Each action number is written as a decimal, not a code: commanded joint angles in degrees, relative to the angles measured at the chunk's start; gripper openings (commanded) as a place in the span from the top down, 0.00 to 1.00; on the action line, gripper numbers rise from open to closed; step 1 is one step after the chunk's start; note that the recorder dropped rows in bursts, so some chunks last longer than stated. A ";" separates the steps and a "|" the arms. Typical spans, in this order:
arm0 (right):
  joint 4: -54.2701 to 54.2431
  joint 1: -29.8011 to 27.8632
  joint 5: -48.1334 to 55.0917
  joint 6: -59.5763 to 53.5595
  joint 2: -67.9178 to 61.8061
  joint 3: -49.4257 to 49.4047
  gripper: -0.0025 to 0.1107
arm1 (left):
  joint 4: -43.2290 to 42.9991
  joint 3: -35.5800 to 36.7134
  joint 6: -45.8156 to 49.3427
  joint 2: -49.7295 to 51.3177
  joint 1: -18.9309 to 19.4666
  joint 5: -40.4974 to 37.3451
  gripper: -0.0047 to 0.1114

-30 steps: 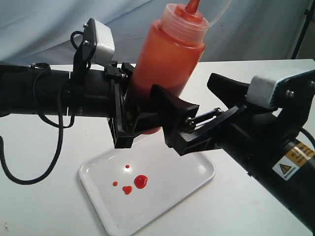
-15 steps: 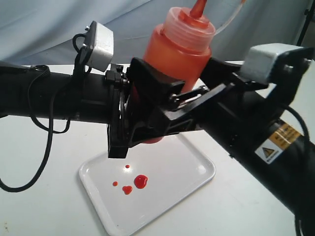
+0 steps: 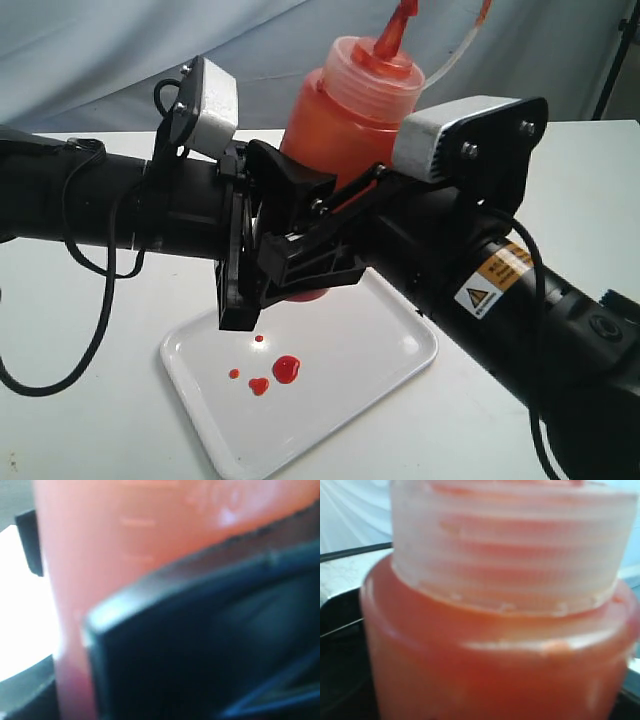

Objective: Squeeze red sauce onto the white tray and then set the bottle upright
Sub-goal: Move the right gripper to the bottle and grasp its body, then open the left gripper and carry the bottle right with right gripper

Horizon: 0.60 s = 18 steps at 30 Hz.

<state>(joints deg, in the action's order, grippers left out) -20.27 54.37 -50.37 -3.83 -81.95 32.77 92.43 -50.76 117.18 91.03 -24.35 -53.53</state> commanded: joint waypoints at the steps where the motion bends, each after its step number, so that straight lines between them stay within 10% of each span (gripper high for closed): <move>1: -2.68 -0.29 1.73 -5.35 -0.35 -0.11 0.98 | 1.93 -0.54 -0.16 -0.71 -0.23 -0.49 0.60; 6: -2.78 -0.29 0.85 -5.35 -0.35 -0.11 0.98 | 1.15 -0.54 -0.27 -0.71 -0.23 -0.49 0.09; 18: -16.12 -1.23 -2.75 -24.47 -0.35 -0.11 0.98 | -2.82 -0.54 -1.47 -0.81 -0.23 8.63 0.06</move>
<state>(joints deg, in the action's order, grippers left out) -29.37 54.13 -50.34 -20.79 -82.30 32.56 90.31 -50.76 117.84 91.03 -24.35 -49.28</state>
